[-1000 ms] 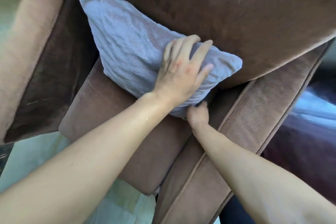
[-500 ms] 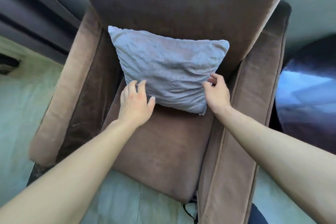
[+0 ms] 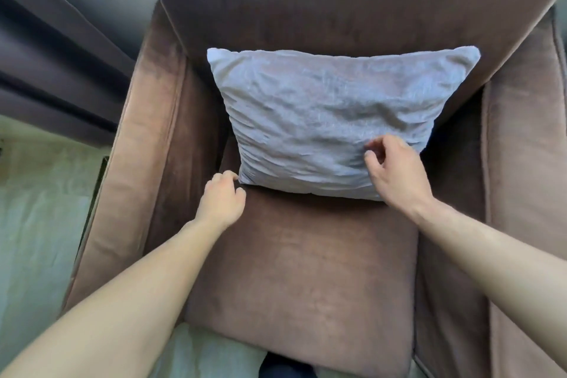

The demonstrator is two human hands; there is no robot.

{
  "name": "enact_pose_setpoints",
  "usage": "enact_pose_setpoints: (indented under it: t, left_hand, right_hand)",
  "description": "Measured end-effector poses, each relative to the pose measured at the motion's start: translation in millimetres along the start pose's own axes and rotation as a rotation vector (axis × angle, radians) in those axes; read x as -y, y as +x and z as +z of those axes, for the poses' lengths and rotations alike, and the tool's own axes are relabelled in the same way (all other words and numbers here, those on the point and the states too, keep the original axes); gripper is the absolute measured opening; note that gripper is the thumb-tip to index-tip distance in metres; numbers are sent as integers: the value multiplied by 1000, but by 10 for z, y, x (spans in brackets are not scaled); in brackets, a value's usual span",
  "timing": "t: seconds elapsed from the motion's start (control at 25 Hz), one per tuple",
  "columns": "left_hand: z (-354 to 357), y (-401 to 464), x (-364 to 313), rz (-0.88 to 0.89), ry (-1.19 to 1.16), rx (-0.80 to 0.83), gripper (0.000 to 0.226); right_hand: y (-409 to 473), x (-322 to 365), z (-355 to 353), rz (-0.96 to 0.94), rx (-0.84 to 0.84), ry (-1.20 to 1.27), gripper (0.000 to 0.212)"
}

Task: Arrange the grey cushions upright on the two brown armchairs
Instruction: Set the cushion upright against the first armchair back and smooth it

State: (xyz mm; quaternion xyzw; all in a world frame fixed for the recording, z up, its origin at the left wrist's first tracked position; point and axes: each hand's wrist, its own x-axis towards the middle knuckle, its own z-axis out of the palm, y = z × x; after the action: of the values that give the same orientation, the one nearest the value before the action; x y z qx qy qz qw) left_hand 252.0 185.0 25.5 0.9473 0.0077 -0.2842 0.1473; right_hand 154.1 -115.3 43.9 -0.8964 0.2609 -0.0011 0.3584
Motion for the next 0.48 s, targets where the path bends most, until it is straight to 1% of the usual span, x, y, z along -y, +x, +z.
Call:
enact_pose_setpoints:
  t: [0.04,0.08,0.16,0.24,0.32,0.4,0.48]
  left_hand:
    - [55,124,180,-7,-49,52,37]
    - [123,218,357,2,-90,73,36]
    - [228,316,589,26,-120,98,35]
    - [325,471,755,54,-178,139,34]
    - [404,637,811,96,-223,159,38]
    - [436,795,795,103,-270,183,47]
    - [484,964,766,112,-320,191,58]
  right_hand:
    - [-43,205,213,-73,43,-55,13]
    - [-40,432,437,-163,47,-100,14]
    - [105,956,757,-365,-11,-159,16]
    - [365,1421,1040,-440,-110,-204,20]
    - [655,1816,1184,-438,-185,-310,27]
    - [920,2084,1277,-382,-254,-416,34]
    - [1123,2243,1376,-316,-324,-459,39]
